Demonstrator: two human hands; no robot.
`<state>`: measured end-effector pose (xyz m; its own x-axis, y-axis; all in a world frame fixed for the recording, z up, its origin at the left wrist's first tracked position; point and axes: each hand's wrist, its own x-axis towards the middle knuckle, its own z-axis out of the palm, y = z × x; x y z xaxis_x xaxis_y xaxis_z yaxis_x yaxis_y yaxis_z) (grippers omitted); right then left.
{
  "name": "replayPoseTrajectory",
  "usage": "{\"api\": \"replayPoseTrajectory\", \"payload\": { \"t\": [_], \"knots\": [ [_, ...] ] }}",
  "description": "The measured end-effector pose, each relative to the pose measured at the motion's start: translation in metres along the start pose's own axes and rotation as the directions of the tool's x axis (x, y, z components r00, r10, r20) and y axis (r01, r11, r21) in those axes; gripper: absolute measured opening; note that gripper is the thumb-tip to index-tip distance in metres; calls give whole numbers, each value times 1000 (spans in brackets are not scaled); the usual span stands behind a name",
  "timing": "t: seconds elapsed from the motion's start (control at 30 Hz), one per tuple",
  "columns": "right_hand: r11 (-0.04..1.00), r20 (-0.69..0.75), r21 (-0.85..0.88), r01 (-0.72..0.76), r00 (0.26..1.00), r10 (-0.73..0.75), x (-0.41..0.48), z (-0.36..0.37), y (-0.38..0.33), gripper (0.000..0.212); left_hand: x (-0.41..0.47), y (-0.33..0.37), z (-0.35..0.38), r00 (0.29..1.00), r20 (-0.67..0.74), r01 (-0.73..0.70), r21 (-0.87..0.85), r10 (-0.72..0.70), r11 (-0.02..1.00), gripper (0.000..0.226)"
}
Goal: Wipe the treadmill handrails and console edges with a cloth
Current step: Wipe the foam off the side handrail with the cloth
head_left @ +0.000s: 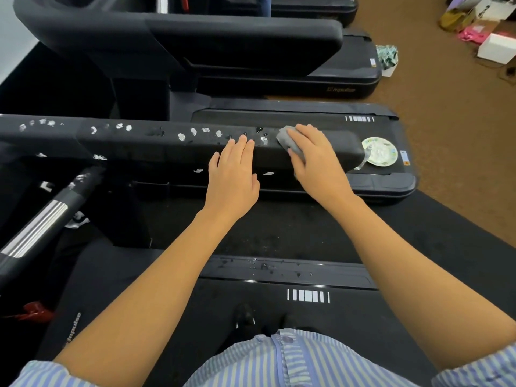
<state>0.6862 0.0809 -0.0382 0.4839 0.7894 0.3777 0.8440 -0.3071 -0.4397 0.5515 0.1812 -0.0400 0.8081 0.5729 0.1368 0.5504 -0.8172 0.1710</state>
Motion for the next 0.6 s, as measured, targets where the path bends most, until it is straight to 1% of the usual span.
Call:
{"api": "replayPoseTrajectory", "payload": {
  "t": [0.13, 0.17, 0.23, 0.3, 0.4, 0.47, 0.5, 0.6],
  "knots": [
    [983, -4, 60, -175, 984, 176, 0, -12, 14, 37, 1, -2, -1, 1000, 2, 0, -10, 0, 1000, 60],
    [979, -11, 60, -196, 980, 197, 3, -11, 12, 34, 1, -2, -1, 1000, 2, 2, -11, -2, 1000, 60],
    [986, -22, 8, -166, 986, 166, 12, -6, 4, 26, 1, -1, 0, 1000, 0, 8, -13, -8, 1000, 60],
    [993, 19, -66, -97, 995, 98, 20, 2, -4, 20, 0, 0, 0, 1000, -8, 6, -15, -6, 1000, 61],
    [995, 103, -96, 5, 995, 5, 24, 10, -16, 26, -1, 0, 1, 1000, -16, 2, -8, -2, 1000, 62],
    [993, 113, -87, 81, 991, -71, 19, 9, -18, 30, -1, 0, 1, 1000, -18, 4, -13, -5, 1000, 62],
    [995, 109, -65, 81, 991, -73, 16, 6, -15, 32, -1, 0, 1, 1000, -15, 4, -12, -5, 1000, 62],
    [999, 94, -13, -41, 995, 43, 11, -3, -3, 34, 0, -1, 1, 1000, -4, -1, -1, 1, 1000, 61]
  ]
}}
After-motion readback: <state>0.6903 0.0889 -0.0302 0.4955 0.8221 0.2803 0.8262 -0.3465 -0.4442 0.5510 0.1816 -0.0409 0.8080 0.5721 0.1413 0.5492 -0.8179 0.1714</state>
